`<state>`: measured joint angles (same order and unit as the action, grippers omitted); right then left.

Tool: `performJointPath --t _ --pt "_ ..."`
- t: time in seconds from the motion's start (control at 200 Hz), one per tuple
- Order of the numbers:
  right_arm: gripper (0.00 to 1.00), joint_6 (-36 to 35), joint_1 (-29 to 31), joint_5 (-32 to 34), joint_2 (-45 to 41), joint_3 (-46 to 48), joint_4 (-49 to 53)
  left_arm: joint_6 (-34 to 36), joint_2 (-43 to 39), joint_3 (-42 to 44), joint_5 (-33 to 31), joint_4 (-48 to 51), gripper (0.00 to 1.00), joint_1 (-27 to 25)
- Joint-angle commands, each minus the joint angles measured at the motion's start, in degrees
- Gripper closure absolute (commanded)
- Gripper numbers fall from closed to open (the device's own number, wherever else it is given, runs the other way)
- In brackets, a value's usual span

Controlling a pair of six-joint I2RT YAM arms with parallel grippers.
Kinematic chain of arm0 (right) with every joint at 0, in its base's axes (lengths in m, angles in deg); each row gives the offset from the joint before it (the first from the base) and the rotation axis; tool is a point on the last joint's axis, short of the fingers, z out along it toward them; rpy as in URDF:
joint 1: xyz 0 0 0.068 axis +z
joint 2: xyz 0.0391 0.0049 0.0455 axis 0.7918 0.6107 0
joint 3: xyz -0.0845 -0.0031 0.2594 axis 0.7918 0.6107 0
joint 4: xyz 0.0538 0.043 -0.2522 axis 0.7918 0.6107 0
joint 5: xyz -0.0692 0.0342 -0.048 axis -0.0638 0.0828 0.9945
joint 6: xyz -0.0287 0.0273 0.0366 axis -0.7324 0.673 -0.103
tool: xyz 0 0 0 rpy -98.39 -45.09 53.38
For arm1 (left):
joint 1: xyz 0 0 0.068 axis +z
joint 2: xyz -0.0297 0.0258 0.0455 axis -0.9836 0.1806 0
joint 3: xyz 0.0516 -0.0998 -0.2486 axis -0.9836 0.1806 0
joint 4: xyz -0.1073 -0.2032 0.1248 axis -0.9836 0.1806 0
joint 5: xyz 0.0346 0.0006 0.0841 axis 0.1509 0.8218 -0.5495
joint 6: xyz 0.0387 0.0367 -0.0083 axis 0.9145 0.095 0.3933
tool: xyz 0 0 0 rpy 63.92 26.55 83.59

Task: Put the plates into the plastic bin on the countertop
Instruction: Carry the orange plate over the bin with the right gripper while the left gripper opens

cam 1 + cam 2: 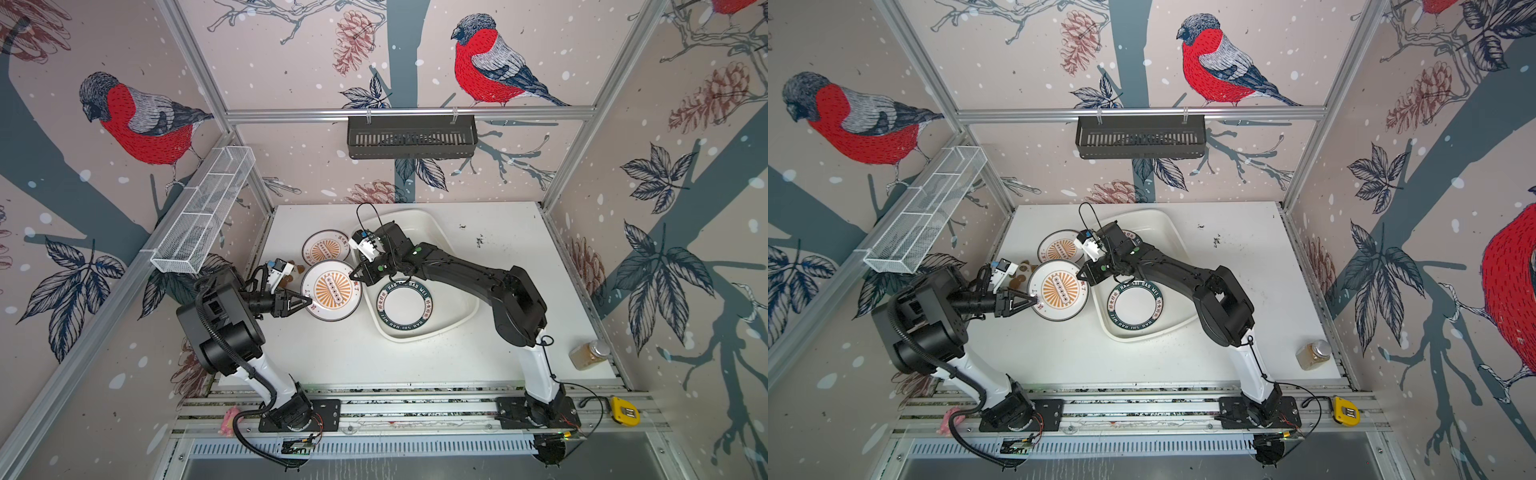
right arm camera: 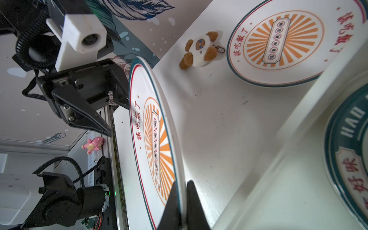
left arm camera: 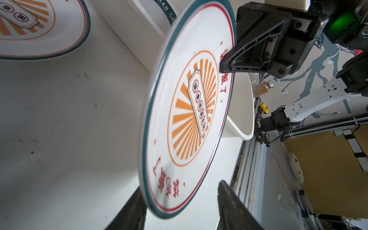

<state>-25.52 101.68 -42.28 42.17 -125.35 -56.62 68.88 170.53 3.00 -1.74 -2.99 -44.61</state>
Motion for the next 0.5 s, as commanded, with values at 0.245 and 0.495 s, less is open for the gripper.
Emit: performJointPath --t 0.245,0.495 --pt "0.98 2.3 -4.1 -0.1 -5.1 0.9 0.9 2.1 2.6 0.6 2.8 2.8 0.39 0.1" --pt "0.98 3.2 -8.3 -1.3 -10.2 5.7 0.8 3.3 3.9 1.3 2.1 2.7 0.39 0.0"
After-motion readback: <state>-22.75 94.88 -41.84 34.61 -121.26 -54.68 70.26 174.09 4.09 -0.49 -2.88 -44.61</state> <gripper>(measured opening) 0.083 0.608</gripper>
